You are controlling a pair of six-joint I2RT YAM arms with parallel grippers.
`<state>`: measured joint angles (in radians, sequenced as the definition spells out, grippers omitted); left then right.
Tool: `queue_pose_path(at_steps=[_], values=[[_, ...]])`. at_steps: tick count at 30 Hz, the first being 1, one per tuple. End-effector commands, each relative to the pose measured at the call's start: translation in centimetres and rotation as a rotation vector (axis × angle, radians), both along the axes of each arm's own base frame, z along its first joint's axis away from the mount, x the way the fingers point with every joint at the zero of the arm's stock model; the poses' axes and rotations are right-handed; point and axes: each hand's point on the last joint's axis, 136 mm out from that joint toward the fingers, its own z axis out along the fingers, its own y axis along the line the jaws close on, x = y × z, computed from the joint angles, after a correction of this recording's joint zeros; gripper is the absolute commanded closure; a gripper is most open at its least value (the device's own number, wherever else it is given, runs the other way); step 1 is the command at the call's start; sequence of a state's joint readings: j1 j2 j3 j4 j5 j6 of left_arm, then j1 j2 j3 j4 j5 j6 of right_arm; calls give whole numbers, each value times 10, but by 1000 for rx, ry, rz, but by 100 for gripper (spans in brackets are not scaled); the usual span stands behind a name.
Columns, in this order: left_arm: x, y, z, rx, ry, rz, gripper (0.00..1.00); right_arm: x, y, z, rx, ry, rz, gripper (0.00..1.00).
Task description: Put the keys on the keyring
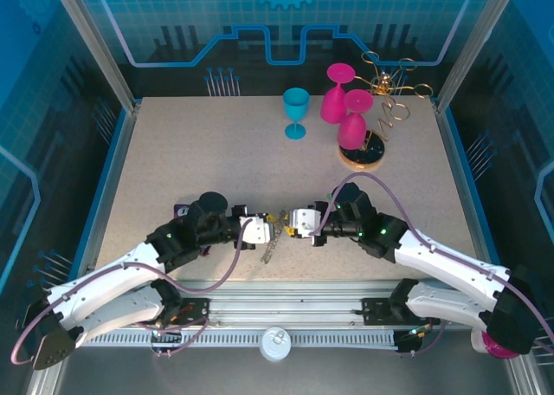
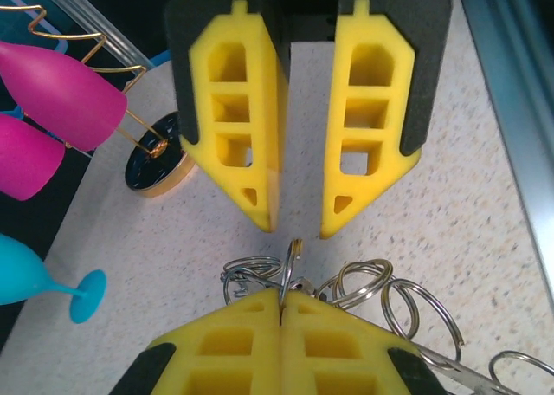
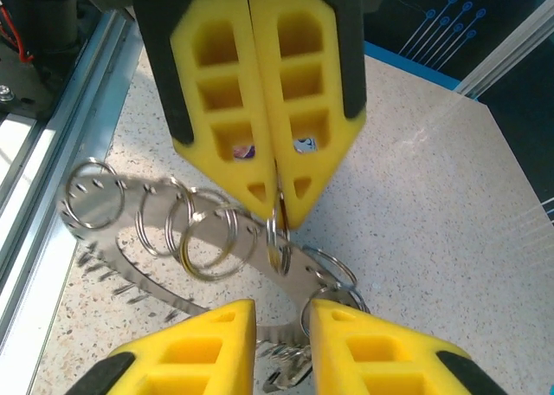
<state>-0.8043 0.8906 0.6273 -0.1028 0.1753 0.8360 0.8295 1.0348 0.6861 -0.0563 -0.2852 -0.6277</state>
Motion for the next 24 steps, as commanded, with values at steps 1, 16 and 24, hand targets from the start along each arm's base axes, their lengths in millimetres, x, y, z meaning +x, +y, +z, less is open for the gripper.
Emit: queue_pose_path(at_steps=[1, 16, 24], values=[[9, 0, 15, 55, -120, 5, 100, 0, 9, 9, -4, -37, 21, 76], [1, -8, 22, 24, -94, -29, 100, 2, 21, 6, 14, -48, 23, 87], [1, -6, 24, -16, -57, 5, 97, -4, 17, 12, 51, -33, 38, 100]])
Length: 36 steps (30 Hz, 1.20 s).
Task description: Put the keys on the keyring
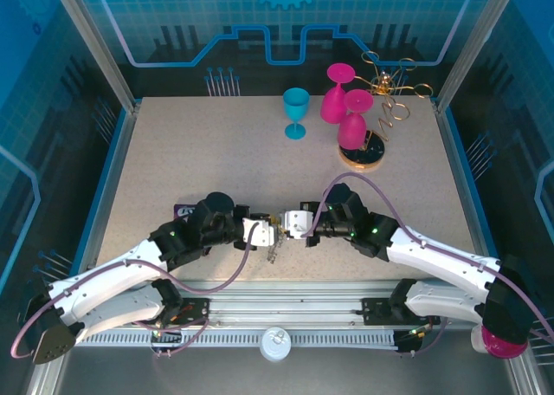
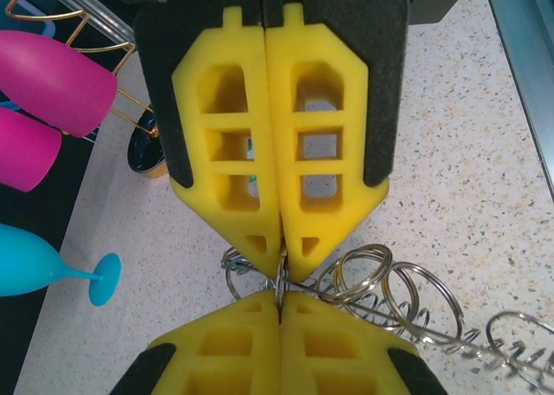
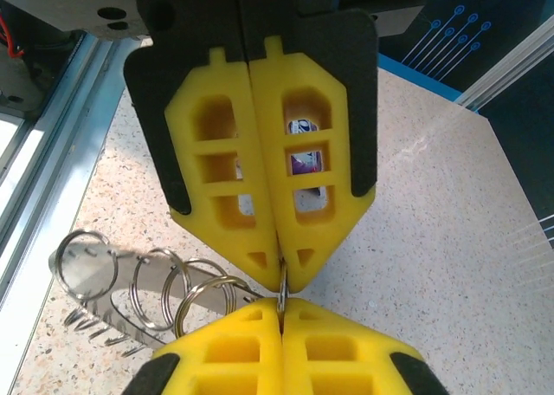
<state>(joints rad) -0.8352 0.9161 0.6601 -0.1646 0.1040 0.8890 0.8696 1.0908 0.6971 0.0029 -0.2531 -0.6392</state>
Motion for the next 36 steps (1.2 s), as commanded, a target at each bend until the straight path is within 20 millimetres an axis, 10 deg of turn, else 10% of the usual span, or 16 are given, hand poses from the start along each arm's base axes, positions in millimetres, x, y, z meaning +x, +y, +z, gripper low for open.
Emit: queue_pose_path(at_steps=[1, 6, 16, 36], values=[[-1, -6, 31, -118, -26, 1, 91, -7, 2, 17, 69, 10, 29, 100], [-4, -3, 29, -195, 25, 29, 73, -18, -3, 31, 165, 71, 80, 100], [-17, -7, 34, -329, 117, -11, 70, -28, -4, 41, 238, 124, 149, 100], [-27, -15, 42, -376, 153, -83, 100, -32, -4, 38, 238, 148, 161, 100]])
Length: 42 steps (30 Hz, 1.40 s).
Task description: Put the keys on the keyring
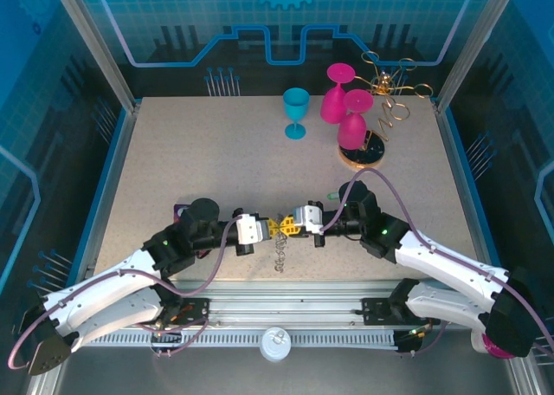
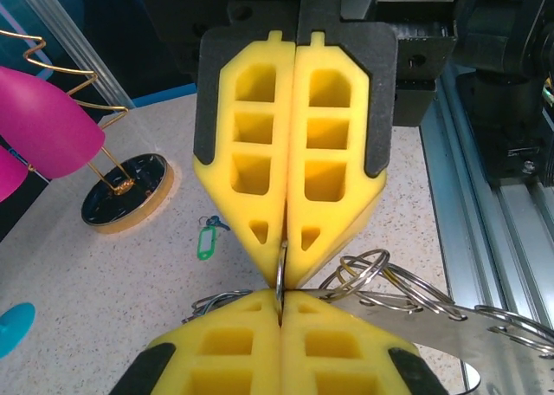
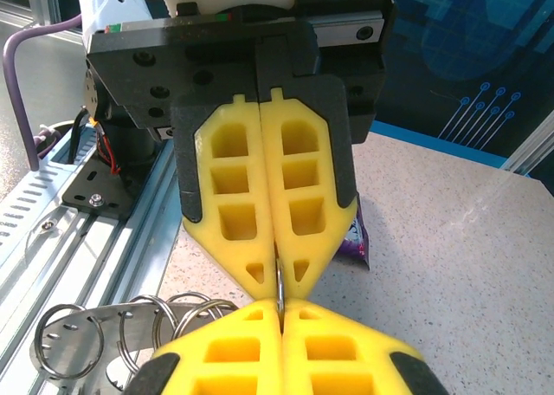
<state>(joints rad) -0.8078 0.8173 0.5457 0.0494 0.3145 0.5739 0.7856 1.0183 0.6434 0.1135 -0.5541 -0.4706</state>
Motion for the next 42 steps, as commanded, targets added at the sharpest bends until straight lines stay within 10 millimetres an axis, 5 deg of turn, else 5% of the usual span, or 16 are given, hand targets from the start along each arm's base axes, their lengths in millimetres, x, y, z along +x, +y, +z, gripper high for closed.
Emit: queue_pose_path(at_steps=[1, 5, 7, 17, 27, 42], values=[[0, -3, 16, -56, -50, -19, 100, -3, -1, 6, 29, -19, 7, 100], [5, 1, 17, -34, -93, 14, 100, 11, -14, -2, -26, -85, -103, 78], [10, 3, 14, 2, -116, 35, 100, 15, -21, -9, -89, -117, -135, 75], [27, 10, 3, 181, -255, 97, 100, 22, -22, -9, -152, -192, -167, 76], [22, 3, 3, 169, -236, 59, 100, 20, 3, -10, -135, -215, -118, 78], [15, 0, 3, 141, -180, 31, 100, 17, 8, -10, -121, -223, -111, 80]])
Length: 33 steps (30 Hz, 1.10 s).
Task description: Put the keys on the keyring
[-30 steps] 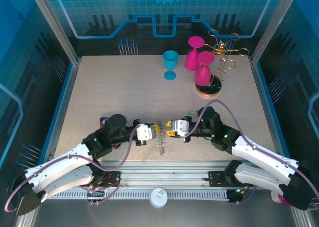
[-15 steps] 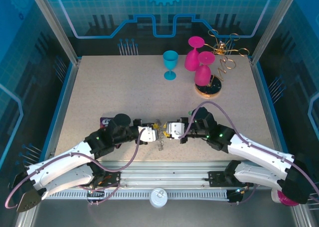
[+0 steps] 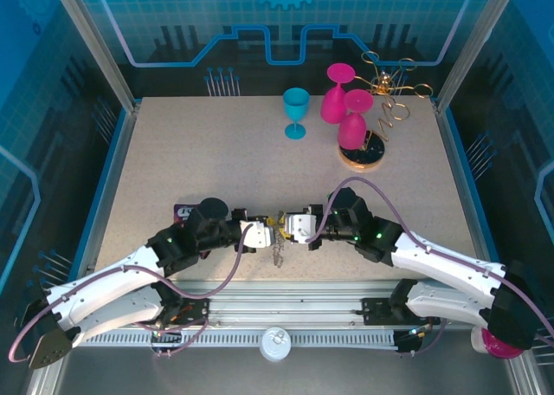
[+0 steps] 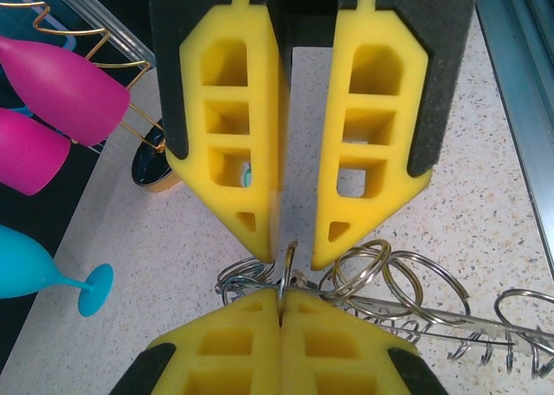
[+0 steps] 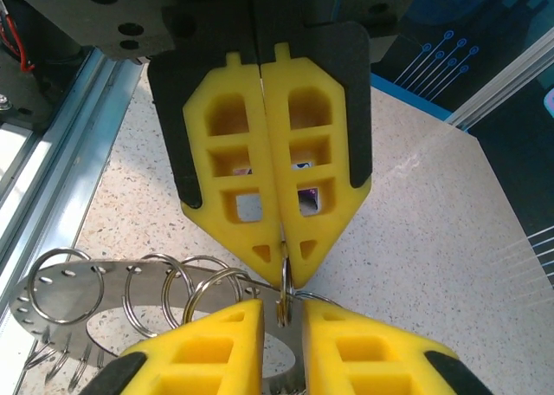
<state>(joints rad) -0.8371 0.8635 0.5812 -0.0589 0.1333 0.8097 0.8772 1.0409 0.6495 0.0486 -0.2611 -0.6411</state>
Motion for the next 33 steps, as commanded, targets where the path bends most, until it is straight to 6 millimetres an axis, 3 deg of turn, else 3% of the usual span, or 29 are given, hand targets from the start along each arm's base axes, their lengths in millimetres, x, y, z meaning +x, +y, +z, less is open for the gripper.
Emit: queue_pose_path(at_steps=[1, 7, 9, 11, 15, 18, 22, 24, 25, 27, 28, 33], values=[[-4, -10, 29, -89, -2, -34, 100, -1, 9, 18, 44, -38, 25, 82], [-8, -13, 34, -151, 56, -33, 100, -4, 12, 17, 52, -27, 41, 99], [-8, -13, 35, -165, 67, -27, 100, -6, 12, 17, 56, -17, 47, 100], [-8, -13, 35, -183, 78, -20, 90, -9, 12, 19, 68, -4, 58, 100], [-9, -14, 37, -203, 85, -23, 87, -15, 12, 24, 97, 24, 86, 100], [-11, -15, 36, -206, 91, -31, 87, -18, 13, 26, 111, 35, 106, 100], [-11, -15, 36, -200, 90, -38, 100, -20, 13, 26, 115, 44, 114, 100], [-10, -13, 37, -200, 72, -30, 100, -17, 12, 26, 115, 34, 91, 100], [-9, -12, 38, -200, 59, -23, 100, -13, 9, 26, 119, 27, 64, 96], [-6, -9, 40, -201, 30, -7, 100, -2, 1, 27, 140, 11, -11, 75], [-4, -8, 40, -195, 14, 5, 100, 6, -5, 28, 152, 7, -61, 69], [12, 1, 35, -127, -56, 85, 100, 43, -45, 20, 169, 62, -349, 66]])
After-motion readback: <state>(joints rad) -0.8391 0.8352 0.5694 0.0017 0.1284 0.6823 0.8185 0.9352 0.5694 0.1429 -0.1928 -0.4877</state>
